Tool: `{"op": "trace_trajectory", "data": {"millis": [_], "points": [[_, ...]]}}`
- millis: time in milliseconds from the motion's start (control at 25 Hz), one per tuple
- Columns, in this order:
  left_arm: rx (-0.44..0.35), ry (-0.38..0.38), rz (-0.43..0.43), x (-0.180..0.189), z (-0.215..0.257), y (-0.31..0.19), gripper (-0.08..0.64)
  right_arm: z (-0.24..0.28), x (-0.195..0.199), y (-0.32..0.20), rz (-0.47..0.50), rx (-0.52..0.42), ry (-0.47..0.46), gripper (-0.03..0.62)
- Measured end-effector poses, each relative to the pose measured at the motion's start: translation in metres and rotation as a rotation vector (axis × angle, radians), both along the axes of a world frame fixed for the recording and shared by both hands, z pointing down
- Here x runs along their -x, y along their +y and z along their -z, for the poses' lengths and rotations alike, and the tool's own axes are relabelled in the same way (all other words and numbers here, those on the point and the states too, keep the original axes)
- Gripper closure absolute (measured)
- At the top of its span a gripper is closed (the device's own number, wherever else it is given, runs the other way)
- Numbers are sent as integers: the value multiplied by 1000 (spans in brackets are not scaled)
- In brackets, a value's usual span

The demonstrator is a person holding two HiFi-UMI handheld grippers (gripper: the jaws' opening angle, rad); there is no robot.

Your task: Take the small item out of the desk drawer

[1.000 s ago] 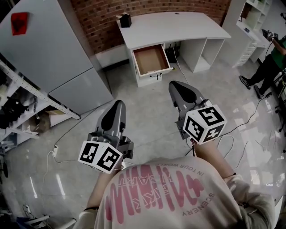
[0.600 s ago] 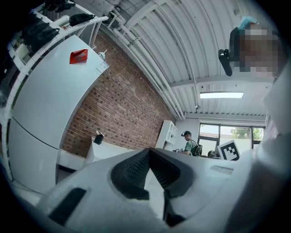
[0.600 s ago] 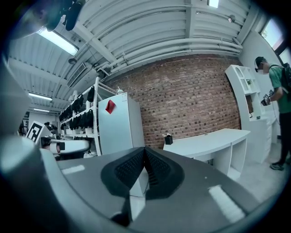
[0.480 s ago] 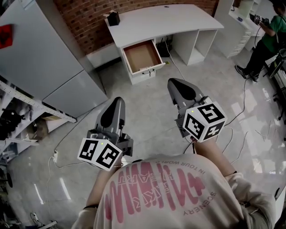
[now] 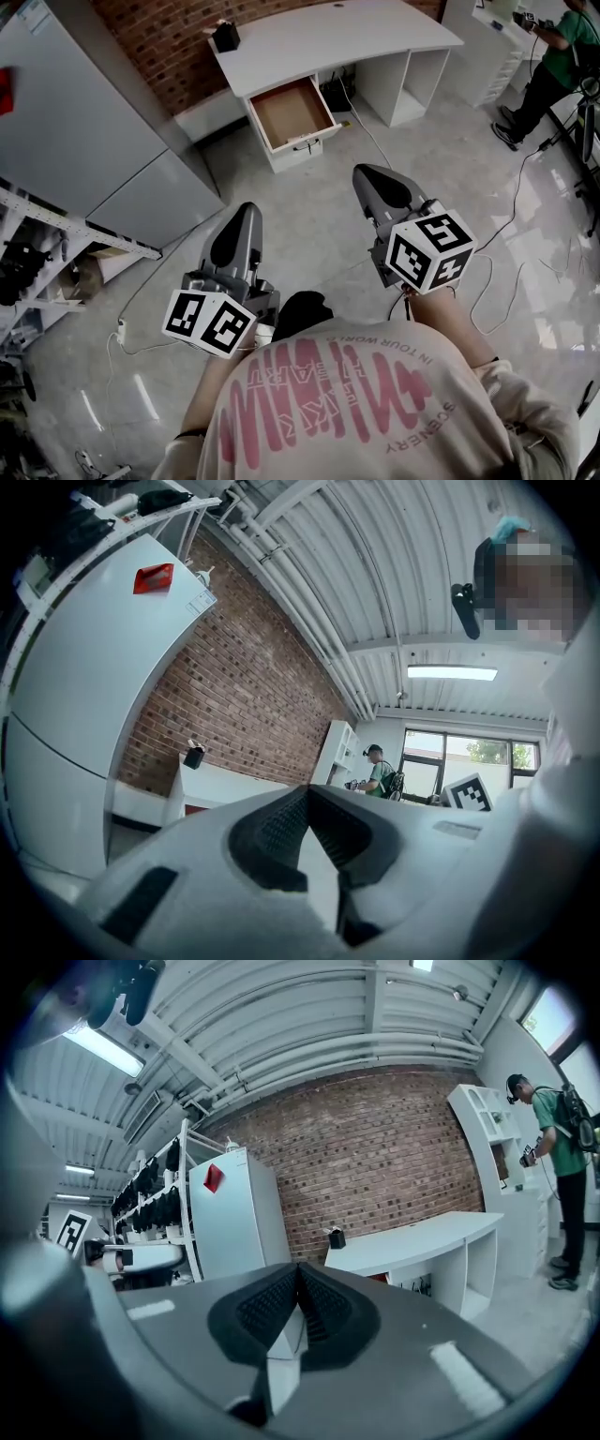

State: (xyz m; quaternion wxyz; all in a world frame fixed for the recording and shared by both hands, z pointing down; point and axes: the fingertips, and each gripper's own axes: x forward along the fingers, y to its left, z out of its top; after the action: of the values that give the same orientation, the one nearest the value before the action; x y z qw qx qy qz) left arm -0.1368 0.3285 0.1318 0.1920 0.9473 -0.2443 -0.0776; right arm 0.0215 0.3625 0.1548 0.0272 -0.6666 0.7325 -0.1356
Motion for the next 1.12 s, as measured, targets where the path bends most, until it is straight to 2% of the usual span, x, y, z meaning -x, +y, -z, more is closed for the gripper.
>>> {"op": "trace_trajectory", "data": {"millis": [240,520,760,1040,1120], "points": [[52,-17,-29,-7,-20,-18,557,-22,0,-17,-3,62,-12,580],[120,0,-62,-25,-39,-69,557,-40,-10,-56,-31,120,-10,580],[158,-15,-93,-41,-55,-131,557,-56,-23,-111,-61,154,-27,580],[167,-19,-116,-54,-54,-209,557,-64,-39,-180,-94,184,-47,580],[165,-20,-118,-57,-52,-230,557,-66,-43,-198,-100,189,-52,548]]}}
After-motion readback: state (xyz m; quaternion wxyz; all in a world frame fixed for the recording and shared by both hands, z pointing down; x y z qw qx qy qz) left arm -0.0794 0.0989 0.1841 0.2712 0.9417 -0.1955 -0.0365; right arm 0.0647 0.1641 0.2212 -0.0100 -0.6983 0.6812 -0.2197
